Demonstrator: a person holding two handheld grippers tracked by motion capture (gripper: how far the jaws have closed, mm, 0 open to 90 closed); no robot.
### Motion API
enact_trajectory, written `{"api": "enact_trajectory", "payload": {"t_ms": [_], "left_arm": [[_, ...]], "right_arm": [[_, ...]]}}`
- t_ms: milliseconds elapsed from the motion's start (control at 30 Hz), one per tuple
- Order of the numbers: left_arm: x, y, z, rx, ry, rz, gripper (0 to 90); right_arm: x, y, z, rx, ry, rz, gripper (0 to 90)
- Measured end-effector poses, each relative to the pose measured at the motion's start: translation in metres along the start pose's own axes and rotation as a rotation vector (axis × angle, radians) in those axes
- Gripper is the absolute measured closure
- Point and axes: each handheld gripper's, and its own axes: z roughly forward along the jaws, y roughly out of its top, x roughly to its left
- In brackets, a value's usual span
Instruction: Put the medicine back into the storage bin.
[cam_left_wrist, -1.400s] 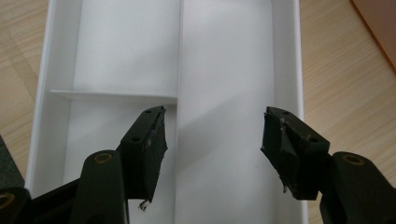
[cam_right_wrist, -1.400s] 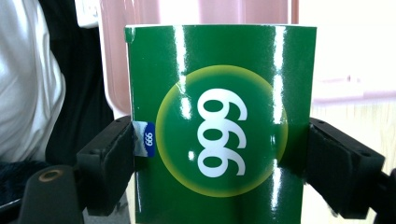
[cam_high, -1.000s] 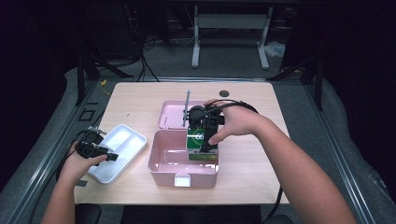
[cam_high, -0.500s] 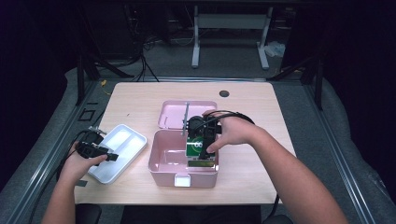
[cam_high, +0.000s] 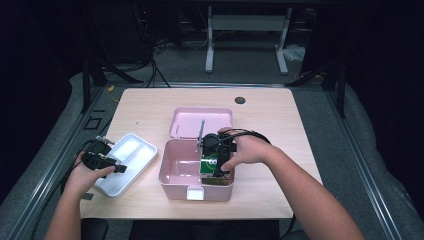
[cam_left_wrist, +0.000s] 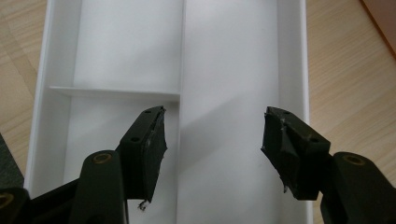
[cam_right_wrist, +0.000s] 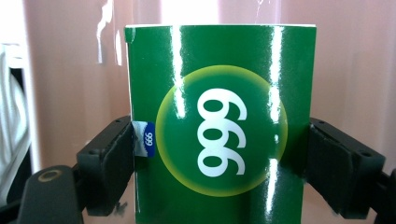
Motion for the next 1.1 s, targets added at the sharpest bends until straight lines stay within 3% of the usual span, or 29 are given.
{"api": "enact_trajectory", "payload": {"t_ms": [800,933,1100], "left_arm": [[0.000,0.000,0.001,0.007,-0.003,0.001,39.4],[0.000,0.000,0.001,0.009,-0.004,0.000,39.4],[0.000,0.000,0.001,0.007,-0.004,0.001,39.4]], "right_arm": [[-0.001,-0.002,0.024,0.017,-0.008,0.007,14.5],[-0.003,-0.002,0.014,-0.024,-0.004,0.034,14.9],[0.001,-0.002,0.002,-0.025,-0.002,0.017,16.3]]}}
